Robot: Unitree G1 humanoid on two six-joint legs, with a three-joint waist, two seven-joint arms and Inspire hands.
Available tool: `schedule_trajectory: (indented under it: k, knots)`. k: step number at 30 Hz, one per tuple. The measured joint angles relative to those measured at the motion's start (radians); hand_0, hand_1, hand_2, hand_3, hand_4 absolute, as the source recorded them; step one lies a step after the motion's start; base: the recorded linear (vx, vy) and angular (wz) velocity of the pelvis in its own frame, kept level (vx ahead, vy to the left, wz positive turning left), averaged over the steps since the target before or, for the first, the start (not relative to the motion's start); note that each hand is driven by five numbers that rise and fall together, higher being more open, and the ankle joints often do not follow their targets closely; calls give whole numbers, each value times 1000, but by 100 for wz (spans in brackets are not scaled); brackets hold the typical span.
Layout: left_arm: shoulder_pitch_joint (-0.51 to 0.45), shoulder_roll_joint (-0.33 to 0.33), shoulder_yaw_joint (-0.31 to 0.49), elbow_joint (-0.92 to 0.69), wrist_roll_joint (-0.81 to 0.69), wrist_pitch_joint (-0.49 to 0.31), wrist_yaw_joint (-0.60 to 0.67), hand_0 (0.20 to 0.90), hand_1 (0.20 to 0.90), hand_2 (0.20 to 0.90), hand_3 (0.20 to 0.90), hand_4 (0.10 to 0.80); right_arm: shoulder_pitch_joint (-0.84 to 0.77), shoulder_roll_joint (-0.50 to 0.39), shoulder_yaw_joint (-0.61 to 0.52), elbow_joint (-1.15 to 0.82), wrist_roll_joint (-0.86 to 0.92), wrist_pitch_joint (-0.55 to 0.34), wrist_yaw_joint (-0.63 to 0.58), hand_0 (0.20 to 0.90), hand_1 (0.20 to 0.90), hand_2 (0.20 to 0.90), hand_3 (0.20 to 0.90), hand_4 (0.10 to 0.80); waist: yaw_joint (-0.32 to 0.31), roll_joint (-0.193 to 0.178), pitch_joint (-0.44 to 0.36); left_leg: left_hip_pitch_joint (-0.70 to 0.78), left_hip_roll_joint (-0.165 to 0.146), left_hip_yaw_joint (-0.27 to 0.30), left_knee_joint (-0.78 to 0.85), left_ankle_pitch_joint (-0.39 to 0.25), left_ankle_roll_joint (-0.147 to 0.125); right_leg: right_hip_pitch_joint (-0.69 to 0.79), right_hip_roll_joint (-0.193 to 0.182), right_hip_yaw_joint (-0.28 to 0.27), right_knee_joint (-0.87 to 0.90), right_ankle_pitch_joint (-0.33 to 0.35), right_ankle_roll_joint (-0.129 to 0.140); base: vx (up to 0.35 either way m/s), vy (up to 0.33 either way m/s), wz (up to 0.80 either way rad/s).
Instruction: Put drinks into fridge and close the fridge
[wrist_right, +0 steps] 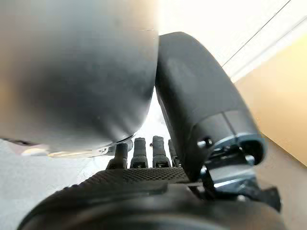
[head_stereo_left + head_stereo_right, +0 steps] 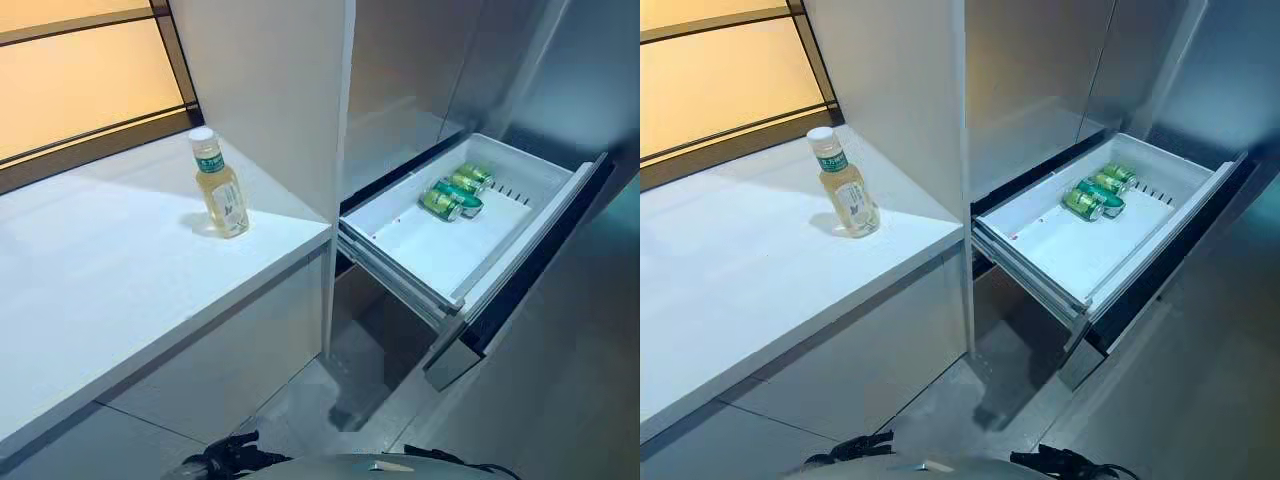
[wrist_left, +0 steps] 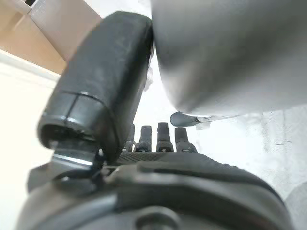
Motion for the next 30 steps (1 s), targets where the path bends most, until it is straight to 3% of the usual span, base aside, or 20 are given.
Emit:
schedule_trajectory:
  k: [16, 26, 30]
  knots:
    - [4, 2, -12, -9, 2, -8, -15, 900, 900, 900, 900, 800, 0, -3, 0, 0, 0, 12, -9, 900, 900, 900, 900, 800, -1, 10, -7, 0, 0, 1, 0, 0, 0, -1, 0, 1, 0, 0, 0, 0, 0, 0]
    - [8, 15, -98, -141, 46, -137, 2, 900, 900, 900, 900, 800, 0, -4, 24, -6, -14, -12, -11, 900, 900, 900, 900, 800, -1, 14, -4, 0, 1, 6, -3, 0, 0, -4, 0, 8, 2, 0, 0, -2, 1, 0]
    - [9, 38, -133, -250, 67, -153, -41, 900, 900, 900, 900, 800, 1, -7, 39, -35, -40, -28, -19, 900, 900, 900, 900, 800, -2, 21, 4, -1, 1, 11, -3, 0, 0, -8, 0, 14, 2, 0, 0, -29, 14, -4]
